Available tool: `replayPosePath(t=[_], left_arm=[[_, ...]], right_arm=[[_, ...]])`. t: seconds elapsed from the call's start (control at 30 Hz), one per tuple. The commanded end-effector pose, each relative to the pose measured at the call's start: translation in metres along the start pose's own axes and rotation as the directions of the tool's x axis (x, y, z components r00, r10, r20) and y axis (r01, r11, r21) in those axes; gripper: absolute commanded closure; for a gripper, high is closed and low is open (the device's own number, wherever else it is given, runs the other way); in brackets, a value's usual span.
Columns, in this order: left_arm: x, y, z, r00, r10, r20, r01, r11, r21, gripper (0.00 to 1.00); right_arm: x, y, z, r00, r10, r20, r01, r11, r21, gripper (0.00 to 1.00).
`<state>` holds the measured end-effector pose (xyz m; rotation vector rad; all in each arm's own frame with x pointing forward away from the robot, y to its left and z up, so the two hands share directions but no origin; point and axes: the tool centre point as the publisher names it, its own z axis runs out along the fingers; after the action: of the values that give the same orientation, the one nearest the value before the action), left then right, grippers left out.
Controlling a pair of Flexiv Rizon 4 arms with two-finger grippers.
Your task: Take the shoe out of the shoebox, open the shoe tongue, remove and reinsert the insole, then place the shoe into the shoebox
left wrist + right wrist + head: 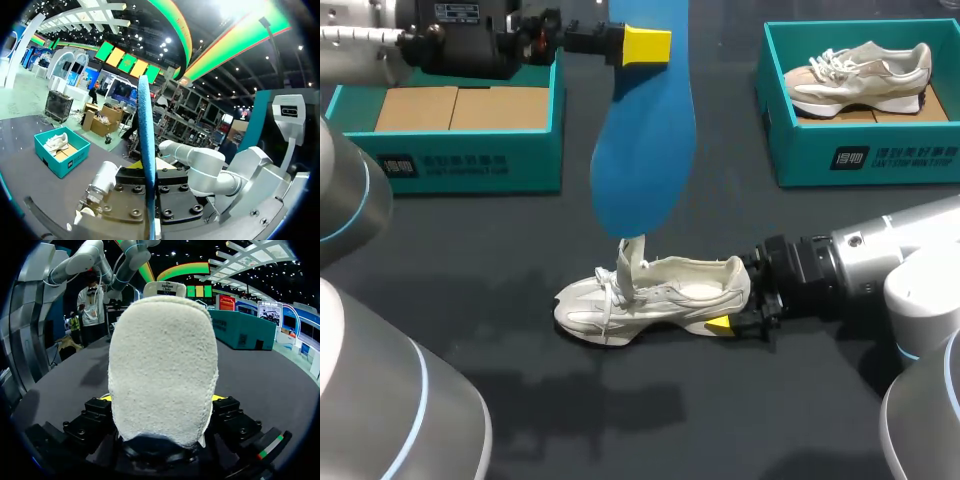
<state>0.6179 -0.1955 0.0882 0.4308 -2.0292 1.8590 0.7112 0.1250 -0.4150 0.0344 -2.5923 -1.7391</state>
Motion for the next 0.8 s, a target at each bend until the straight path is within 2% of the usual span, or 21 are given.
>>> replayPosePath(t=[0.03, 0.53, 0.8], left_arm=[[0.000, 0.018, -0.002, 1.000, -0.020, 0.006, 0.020, 1.000, 0.018, 1.00], [-0.009, 0.054, -0.011, 0.996, -0.088, 0.000, 0.088, 0.995, 0.053, 1.00], [-0.008, 0.056, -0.012, 0.997, -0.083, -0.006, 0.083, 0.995, 0.054, 1.00]], right_arm=[[0.001, -0.001, 0.001, 1.000, 0.000, 0.001, 0.000, 1.000, 0.002, 1.00], [0.001, -0.001, 0.001, 1.000, 0.000, 0.001, 0.000, 1.000, 0.002, 1.00], [0.001, -0.001, 0.001, 1.000, 0.000, 0.001, 0.000, 1.000, 0.002, 1.00]])
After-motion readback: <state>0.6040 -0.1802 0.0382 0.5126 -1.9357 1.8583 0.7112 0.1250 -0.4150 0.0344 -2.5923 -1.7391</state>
